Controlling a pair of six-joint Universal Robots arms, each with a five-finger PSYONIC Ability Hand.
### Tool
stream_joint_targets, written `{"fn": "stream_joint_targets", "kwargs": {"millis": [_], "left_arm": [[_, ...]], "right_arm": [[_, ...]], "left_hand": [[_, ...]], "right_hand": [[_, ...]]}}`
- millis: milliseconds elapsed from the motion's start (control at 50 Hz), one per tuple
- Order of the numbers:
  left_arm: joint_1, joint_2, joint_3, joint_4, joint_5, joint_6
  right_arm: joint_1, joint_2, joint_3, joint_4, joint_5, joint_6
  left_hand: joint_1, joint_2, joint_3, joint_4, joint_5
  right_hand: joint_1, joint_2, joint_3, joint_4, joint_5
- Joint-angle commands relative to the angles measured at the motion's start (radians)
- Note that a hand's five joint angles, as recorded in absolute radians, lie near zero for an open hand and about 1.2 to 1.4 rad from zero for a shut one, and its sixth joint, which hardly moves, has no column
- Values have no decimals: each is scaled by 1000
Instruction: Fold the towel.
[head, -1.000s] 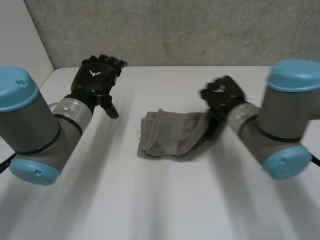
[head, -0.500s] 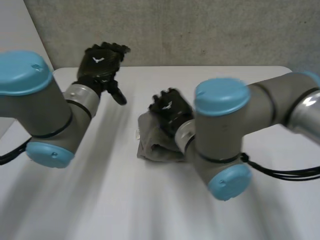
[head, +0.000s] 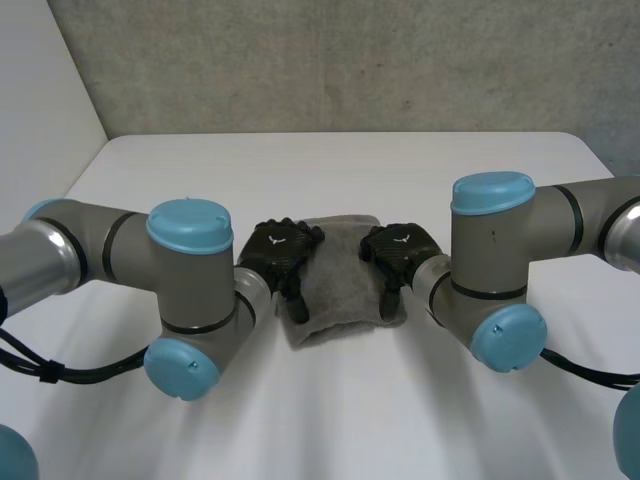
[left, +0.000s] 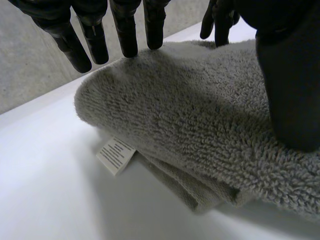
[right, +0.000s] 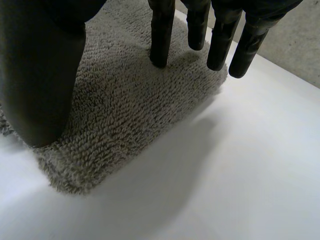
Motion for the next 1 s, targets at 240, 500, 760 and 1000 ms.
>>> {"fn": "stream_joint_targets", "kwargs": {"millis": [240,500,760,1000], "left_arm": [[46,412,33,-54,-40,-17],[122,540,107,-269,-240,-97],[127,540,110,-295,-221,-111],[130,552,111,-304,-220,-111]], "right_arm": [[-82,-489,1,24,61,161],[-160,-594,12,38,133,205],[-162,-583,8,54,133,204],[-162,-585,8,57,130,202]], "left_hand": [[-84,-77,-66,-83,-214],[-84,-77,-66,-83,-214],[-84,-77,-66,-83,-214],[-84,-77,-66,-83,-214]], "right_hand": [[-54,-68,-61,-75,-60],[-54,-68,-61,-75,-60],[-54,-68,-61,-75,-60],[-54,-68,-61,-75,-60]]}}
